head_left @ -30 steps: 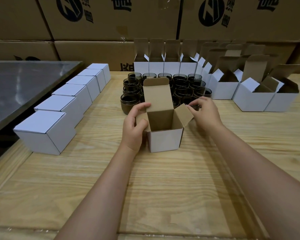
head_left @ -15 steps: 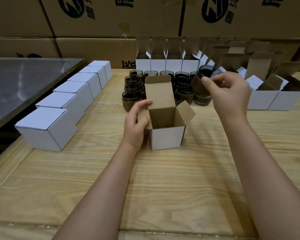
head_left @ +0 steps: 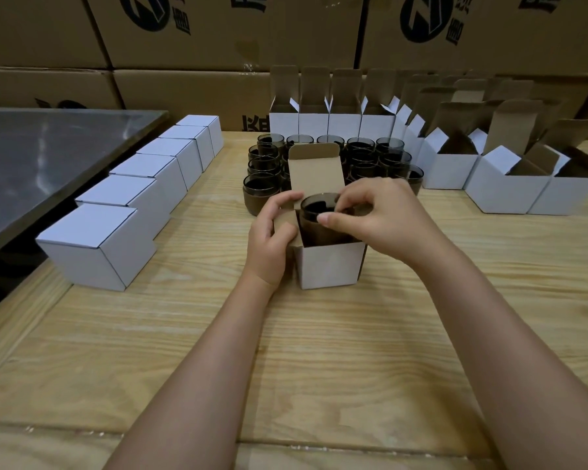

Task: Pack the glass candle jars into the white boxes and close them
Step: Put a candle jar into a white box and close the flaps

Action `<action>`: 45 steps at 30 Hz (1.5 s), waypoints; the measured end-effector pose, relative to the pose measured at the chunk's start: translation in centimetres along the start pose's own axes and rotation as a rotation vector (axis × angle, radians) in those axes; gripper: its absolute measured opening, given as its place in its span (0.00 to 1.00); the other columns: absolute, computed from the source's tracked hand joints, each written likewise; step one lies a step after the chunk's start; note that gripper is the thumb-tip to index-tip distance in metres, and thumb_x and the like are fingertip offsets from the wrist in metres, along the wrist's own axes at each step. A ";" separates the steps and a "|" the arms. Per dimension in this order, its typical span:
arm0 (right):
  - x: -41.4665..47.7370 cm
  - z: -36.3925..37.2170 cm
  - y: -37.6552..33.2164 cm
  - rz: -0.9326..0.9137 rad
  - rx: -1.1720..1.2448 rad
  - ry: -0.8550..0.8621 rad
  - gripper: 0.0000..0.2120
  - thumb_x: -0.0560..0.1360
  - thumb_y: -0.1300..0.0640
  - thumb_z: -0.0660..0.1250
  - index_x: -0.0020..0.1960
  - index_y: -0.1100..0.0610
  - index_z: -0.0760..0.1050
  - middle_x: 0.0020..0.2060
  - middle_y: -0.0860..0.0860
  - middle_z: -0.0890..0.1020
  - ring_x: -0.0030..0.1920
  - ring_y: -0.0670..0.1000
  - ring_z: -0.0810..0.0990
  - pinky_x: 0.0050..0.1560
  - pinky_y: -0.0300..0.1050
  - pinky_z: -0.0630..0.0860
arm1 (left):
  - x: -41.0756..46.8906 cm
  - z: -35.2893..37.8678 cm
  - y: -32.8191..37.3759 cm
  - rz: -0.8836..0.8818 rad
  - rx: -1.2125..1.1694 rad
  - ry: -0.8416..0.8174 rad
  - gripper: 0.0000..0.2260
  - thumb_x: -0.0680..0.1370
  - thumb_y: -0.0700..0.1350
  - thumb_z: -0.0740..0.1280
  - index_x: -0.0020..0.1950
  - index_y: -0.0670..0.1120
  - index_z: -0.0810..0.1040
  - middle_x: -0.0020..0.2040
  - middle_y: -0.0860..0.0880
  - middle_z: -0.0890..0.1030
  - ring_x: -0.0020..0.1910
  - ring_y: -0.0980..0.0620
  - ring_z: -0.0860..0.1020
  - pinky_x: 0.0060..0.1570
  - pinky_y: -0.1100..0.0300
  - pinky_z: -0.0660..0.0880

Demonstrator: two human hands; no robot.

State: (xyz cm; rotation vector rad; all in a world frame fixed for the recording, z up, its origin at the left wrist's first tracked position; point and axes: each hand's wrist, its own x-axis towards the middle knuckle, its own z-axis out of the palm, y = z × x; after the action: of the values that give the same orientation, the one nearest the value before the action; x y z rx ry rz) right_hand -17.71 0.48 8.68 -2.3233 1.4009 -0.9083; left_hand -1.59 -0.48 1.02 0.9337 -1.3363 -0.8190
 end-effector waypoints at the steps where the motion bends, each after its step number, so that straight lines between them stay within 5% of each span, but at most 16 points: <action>1: 0.0 0.3 0.1 0.000 -0.058 -0.012 0.11 0.70 0.42 0.70 0.35 0.49 0.80 0.38 0.49 0.81 0.48 0.50 0.76 0.53 0.53 0.73 | 0.0 0.0 -0.1 0.000 0.002 0.001 0.20 0.68 0.39 0.57 0.59 0.44 0.74 0.56 0.43 0.77 0.57 0.44 0.76 0.56 0.51 0.75; 6: 0.0 1.1 0.6 0.041 -0.308 -0.120 0.13 0.71 0.38 0.66 0.35 0.46 0.78 0.46 0.46 0.81 0.64 0.47 0.65 0.73 0.52 0.44 | 0.1 0.1 -0.2 0.001 -0.007 -0.004 0.21 0.67 0.39 0.57 0.59 0.44 0.74 0.55 0.42 0.77 0.47 0.54 0.73 0.45 0.67 0.70; 11: 0.1 1.2 0.8 0.030 -0.450 -0.226 0.20 0.76 0.37 0.56 0.40 0.46 0.81 0.52 0.46 0.81 0.67 0.47 0.63 0.73 0.58 0.38 | 0.1 0.1 -0.1 -0.006 -0.008 -0.008 0.21 0.67 0.39 0.57 0.59 0.44 0.75 0.54 0.41 0.77 0.43 0.57 0.72 0.42 0.68 0.69; 13: 0.1 1.2 0.8 0.000 -0.447 -0.221 0.20 0.75 0.37 0.55 0.42 0.46 0.81 0.48 0.47 0.81 0.66 0.48 0.65 0.73 0.59 0.40 | 0.0 0.1 0.0 -0.010 -0.003 -0.005 0.21 0.67 0.39 0.57 0.60 0.44 0.75 0.55 0.40 0.77 0.47 0.53 0.73 0.45 0.65 0.70; 15: -0.1 1.3 0.8 -0.051 -0.312 -0.115 0.19 0.77 0.41 0.57 0.46 0.50 0.82 0.44 0.47 0.80 0.58 0.47 0.71 0.71 0.58 0.56 | -0.1 0.2 0.2 -0.012 -0.005 0.002 0.21 0.67 0.40 0.57 0.60 0.44 0.75 0.57 0.41 0.77 0.51 0.48 0.74 0.49 0.58 0.73; 17: -0.2 1.5 1.0 -0.098 0.019 0.166 0.16 0.78 0.48 0.59 0.48 0.55 0.81 0.43 0.46 0.80 0.48 0.43 0.75 0.56 0.48 0.72 | -0.2 0.2 0.3 -0.012 -0.017 0.009 0.21 0.69 0.40 0.57 0.61 0.43 0.74 0.58 0.44 0.77 0.58 0.46 0.75 0.58 0.47 0.74; 19: -0.2 1.6 1.3 -0.028 0.453 0.425 0.13 0.77 0.53 0.58 0.51 0.53 0.80 0.49 0.45 0.80 0.53 0.43 0.78 0.54 0.40 0.74 | -0.2 0.3 0.5 0.006 -0.042 0.017 0.21 0.73 0.44 0.55 0.65 0.45 0.72 0.64 0.45 0.75 0.65 0.45 0.72 0.65 0.40 0.69; 22: -0.1 2.5 2.0 0.214 0.907 0.487 0.13 0.81 0.51 0.54 0.56 0.43 0.75 0.59 0.44 0.79 0.59 0.45 0.77 0.61 0.50 0.75 | -0.2 0.5 1.0 -0.035 -0.142 0.052 0.21 0.77 0.54 0.49 0.70 0.58 0.64 0.73 0.46 0.67 0.70 0.44 0.67 0.68 0.38 0.65; 26: -0.7 4.7 3.1 0.374 1.099 0.457 0.15 0.83 0.47 0.49 0.62 0.43 0.71 0.62 0.48 0.78 0.63 0.50 0.76 0.65 0.55 0.72 | -0.3 1.3 1.0 -0.037 -0.163 0.069 0.23 0.77 0.55 0.49 0.73 0.59 0.56 0.77 0.52 0.58 0.75 0.47 0.59 0.72 0.41 0.59; 29: -0.9 5.4 3.1 0.355 1.141 0.404 0.17 0.83 0.48 0.50 0.67 0.46 0.71 0.63 0.47 0.77 0.64 0.46 0.74 0.63 0.46 0.74 | -0.2 1.7 0.6 -0.061 -0.122 0.069 0.24 0.78 0.56 0.51 0.75 0.57 0.58 0.76 0.57 0.59 0.75 0.56 0.57 0.74 0.46 0.56; 31: -0.8 5.6 3.1 0.323 1.133 0.373 0.16 0.82 0.51 0.53 0.68 0.48 0.70 0.61 0.45 0.78 0.63 0.44 0.75 0.60 0.42 0.75 | -0.1 1.7 0.4 -0.098 -0.165 0.073 0.23 0.77 0.58 0.53 0.73 0.61 0.61 0.74 0.60 0.62 0.73 0.60 0.58 0.73 0.52 0.59; 34: -0.8 5.3 3.1 0.300 1.175 0.306 0.18 0.80 0.62 0.60 0.68 0.53 0.68 0.59 0.51 0.80 0.61 0.51 0.78 0.64 0.52 0.73 | 0.1 1.9 0.5 -0.124 -0.185 0.038 0.23 0.76 0.61 0.53 0.71 0.58 0.65 0.66 0.63 0.70 0.65 0.67 0.69 0.60 0.66 0.70; 37: -0.7 5.0 3.0 0.275 1.204 0.246 0.22 0.77 0.70 0.60 0.64 0.50 0.68 0.57 0.53 0.80 0.59 0.55 0.79 0.62 0.54 0.75 | 0.1 2.5 0.9 -0.153 -0.263 -0.008 0.18 0.80 0.52 0.60 0.68 0.51 0.70 0.57 0.55 0.81 0.56 0.57 0.79 0.50 0.63 0.77; 41: -0.5 5.1 3.3 0.244 1.210 0.237 0.24 0.73 0.74 0.59 0.57 0.47 0.73 0.50 0.51 0.82 0.50 0.53 0.82 0.52 0.52 0.79 | 0.1 2.9 1.2 -0.224 -0.343 0.019 0.15 0.78 0.36 0.63 0.60 0.52 0.75 0.45 0.52 0.84 0.46 0.52 0.82 0.46 0.58 0.79; 45: -0.4 5.5 3.5 0.190 1.218 0.259 0.11 0.73 0.68 0.62 0.49 0.54 0.77 0.44 0.51 0.83 0.46 0.52 0.81 0.47 0.48 0.78 | 0.1 3.0 1.3 -0.233 -0.356 0.042 0.11 0.77 0.32 0.63 0.49 0.47 0.78 0.40 0.51 0.83 0.42 0.51 0.80 0.45 0.55 0.76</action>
State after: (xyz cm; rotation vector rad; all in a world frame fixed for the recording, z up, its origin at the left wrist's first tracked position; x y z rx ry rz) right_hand -16.72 -1.28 2.47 -1.1624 0.7160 -1.4622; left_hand -4.65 -0.29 2.24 0.8247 -1.0119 -1.1669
